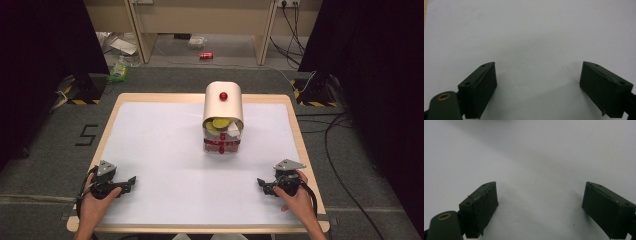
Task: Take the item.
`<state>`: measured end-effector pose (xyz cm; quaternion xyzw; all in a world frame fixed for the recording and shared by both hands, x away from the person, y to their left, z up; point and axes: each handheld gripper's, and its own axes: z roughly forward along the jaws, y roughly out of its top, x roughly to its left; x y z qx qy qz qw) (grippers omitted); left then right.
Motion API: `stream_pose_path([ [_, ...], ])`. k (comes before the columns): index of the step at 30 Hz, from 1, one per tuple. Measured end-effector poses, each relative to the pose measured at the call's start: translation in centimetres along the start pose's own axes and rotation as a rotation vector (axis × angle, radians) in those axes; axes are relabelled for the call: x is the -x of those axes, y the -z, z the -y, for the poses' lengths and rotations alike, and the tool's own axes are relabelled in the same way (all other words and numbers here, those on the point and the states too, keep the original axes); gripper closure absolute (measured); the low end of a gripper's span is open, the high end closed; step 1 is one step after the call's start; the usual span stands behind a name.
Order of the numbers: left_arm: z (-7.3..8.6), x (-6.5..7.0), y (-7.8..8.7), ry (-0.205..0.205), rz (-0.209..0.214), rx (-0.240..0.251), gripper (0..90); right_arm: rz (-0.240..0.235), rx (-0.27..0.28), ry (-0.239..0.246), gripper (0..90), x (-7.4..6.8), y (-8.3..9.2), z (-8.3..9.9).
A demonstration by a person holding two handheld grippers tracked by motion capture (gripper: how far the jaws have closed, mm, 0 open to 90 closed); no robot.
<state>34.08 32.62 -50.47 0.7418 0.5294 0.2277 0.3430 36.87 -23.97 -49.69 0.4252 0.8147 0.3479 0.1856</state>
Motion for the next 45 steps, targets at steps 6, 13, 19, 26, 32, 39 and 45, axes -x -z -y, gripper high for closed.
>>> stream_pose_path([
  [6,0.0,0.0,0.0,0.000,0.000,0.000,13.3,-0.002,0.009,-0.007,17.0,-0.1,0.1,0.0],
  [13,0.0,0.0,0.0,0.000,0.000,0.000,13.3,-0.015,0.105,0.001,15.3,-0.3,1.1,-0.8],
  [19,0.0,0.0,0.0,-0.001,0.000,0.000,13.3,-0.053,0.159,0.064,15.4,-1.8,1.7,-2.1],
  [26,0.0,0.0,0.0,-0.002,-0.001,0.000,13.3,-0.082,0.165,0.094,16.7,-3.1,1.9,-3.3],
  [32,0.0,0.0,0.0,-0.002,-0.001,0.000,13.3,-0.097,0.194,0.135,17.8,-4.3,2.6,-4.6],
  [39,0.0,0.0,0.0,-0.002,-0.002,0.000,13.3,-0.110,0.240,0.174,17.7,-5.3,3.5,-7.1],
  [45,0.0,0.0,0.0,-0.002,-0.002,0.000,13.3,-0.125,0.263,0.200,24.1,-6.1,4.2,-9.8],
])
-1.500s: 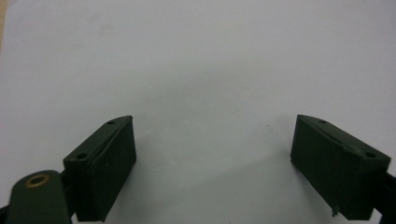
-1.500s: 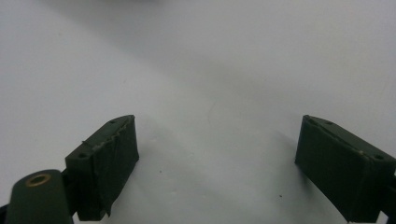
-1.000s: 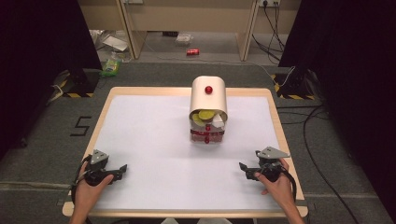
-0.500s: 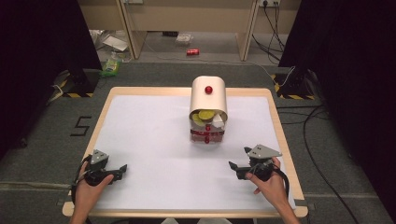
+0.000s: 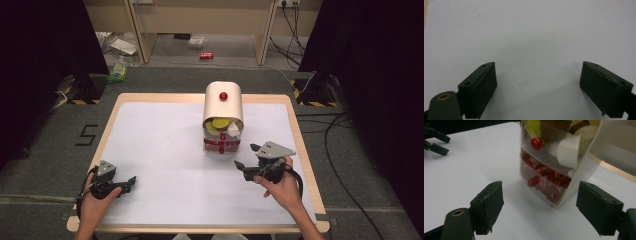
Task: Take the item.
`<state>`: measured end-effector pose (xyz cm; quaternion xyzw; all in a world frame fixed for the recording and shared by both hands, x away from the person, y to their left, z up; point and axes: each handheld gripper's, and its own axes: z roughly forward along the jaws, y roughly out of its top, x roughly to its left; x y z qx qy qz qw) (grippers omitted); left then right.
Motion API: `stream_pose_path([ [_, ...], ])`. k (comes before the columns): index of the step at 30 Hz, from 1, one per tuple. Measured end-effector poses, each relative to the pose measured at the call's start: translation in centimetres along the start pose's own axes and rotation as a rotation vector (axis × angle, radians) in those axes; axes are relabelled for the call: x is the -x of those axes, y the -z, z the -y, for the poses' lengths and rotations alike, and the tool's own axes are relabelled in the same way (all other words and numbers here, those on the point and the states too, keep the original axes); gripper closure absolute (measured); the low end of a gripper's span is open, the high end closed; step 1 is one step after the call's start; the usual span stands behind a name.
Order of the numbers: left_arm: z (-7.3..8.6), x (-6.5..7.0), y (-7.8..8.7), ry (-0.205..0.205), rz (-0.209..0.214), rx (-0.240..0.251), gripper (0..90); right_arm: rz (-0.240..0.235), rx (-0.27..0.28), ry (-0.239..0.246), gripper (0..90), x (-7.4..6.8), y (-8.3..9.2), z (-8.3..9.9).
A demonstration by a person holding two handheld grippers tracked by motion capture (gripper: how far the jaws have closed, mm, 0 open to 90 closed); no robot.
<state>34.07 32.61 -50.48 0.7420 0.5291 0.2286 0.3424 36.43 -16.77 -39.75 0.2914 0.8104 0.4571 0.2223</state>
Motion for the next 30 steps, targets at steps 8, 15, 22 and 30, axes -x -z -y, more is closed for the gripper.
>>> stream_pose_path([
  [8,0.0,0.0,0.0,0.000,0.000,0.000,13.3,-0.012,0.028,0.030,28.4,-0.4,-0.8,-2.3],
  [15,0.0,0.0,0.0,-0.001,0.000,0.000,13.3,-0.007,0.042,0.060,32.2,-0.7,-1.3,-3.9],
  [22,0.0,0.0,0.0,-0.001,-0.001,0.000,13.3,0.009,0.047,0.069,33.3,-0.4,-2.2,-4.9],
  [30,0.0,0.0,0.0,0.000,0.000,0.000,13.3,0.019,0.030,0.083,33.4,0.0,-3.4,-5.9],
])
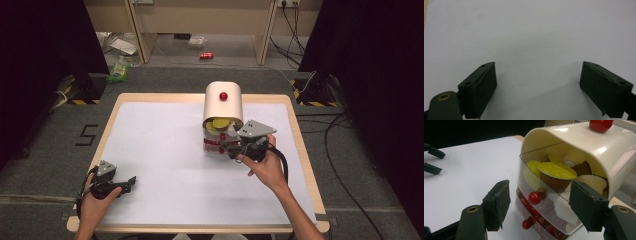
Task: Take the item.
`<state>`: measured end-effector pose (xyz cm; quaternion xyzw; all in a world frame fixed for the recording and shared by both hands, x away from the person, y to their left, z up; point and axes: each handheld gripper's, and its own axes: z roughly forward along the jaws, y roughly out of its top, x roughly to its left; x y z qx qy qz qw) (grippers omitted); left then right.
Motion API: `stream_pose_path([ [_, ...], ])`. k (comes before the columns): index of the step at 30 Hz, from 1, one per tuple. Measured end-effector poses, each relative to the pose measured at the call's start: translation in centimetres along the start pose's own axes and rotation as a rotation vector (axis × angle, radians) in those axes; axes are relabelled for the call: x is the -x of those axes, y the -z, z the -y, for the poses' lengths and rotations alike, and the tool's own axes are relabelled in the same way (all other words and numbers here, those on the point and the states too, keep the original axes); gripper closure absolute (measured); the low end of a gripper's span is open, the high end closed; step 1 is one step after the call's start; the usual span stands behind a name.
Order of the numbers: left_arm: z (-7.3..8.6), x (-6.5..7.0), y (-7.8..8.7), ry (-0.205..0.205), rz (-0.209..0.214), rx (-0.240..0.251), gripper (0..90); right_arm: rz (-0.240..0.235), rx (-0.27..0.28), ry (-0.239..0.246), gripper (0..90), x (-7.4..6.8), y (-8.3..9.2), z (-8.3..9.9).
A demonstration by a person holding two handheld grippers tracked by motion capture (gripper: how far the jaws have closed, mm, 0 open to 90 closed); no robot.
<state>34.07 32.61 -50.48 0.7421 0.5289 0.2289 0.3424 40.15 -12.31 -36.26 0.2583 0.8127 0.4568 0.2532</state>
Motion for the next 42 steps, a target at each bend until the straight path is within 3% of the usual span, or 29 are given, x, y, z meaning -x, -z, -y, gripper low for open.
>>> stream_pose_path([
  [6,0.0,0.0,0.0,0.000,0.000,0.000,13.3,0.015,-0.014,0.018,33.4,0.2,-1.0,-0.7],
  [16,0.0,0.0,0.0,0.000,0.000,0.000,13.3,0.014,-0.053,0.005,33.7,0.7,-2.4,-0.5],
  [32,0.0,0.0,0.0,-0.001,-0.001,0.000,13.3,-0.014,-0.078,-0.030,31.7,0.3,-2.0,-0.1],
  [42,0.0,0.0,0.0,0.000,-0.002,0.001,13.3,-0.026,-0.079,-0.008,31.0,-0.6,-1.2,0.3],
])
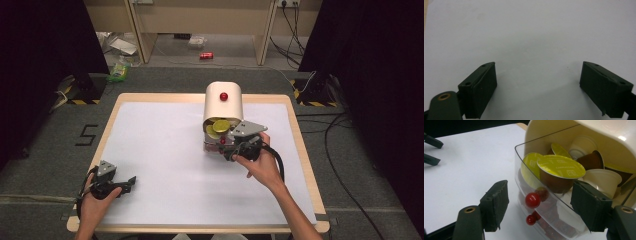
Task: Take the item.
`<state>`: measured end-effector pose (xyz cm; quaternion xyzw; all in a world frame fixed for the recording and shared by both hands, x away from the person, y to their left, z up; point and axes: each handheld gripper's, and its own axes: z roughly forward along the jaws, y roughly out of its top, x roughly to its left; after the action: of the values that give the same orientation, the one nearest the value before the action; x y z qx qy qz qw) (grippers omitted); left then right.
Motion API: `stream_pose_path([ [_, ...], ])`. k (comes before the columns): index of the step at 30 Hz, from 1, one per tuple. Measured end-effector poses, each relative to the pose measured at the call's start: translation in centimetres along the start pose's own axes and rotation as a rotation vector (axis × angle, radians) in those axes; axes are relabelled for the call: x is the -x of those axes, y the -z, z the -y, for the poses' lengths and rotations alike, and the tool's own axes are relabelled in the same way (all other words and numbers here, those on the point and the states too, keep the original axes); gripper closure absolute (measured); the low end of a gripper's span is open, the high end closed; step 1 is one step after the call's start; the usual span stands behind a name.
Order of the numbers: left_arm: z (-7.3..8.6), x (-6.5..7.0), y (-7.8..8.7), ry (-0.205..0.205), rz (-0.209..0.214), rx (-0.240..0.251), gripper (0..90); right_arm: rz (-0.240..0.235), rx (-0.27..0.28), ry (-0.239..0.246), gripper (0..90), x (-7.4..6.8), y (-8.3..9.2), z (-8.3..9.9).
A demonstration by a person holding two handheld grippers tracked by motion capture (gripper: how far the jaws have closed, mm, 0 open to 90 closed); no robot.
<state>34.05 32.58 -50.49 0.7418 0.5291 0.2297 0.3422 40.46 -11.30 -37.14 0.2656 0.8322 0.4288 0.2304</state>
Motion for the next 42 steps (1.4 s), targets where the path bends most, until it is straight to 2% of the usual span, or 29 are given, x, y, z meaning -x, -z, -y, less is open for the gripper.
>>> stream_pose_path([
  [15,0.0,0.0,0.0,0.000,-0.001,0.000,13.3,-0.010,0.004,0.029,30.6,-1.2,0.9,0.8],
  [26,0.0,0.0,0.0,0.000,-0.001,0.001,13.3,-0.038,0.022,0.028,30.6,-2.0,1.8,1.6],
  [42,0.0,0.0,0.0,0.000,-0.001,0.001,13.3,-0.042,0.000,0.047,30.5,-3.3,2.5,2.3],
])
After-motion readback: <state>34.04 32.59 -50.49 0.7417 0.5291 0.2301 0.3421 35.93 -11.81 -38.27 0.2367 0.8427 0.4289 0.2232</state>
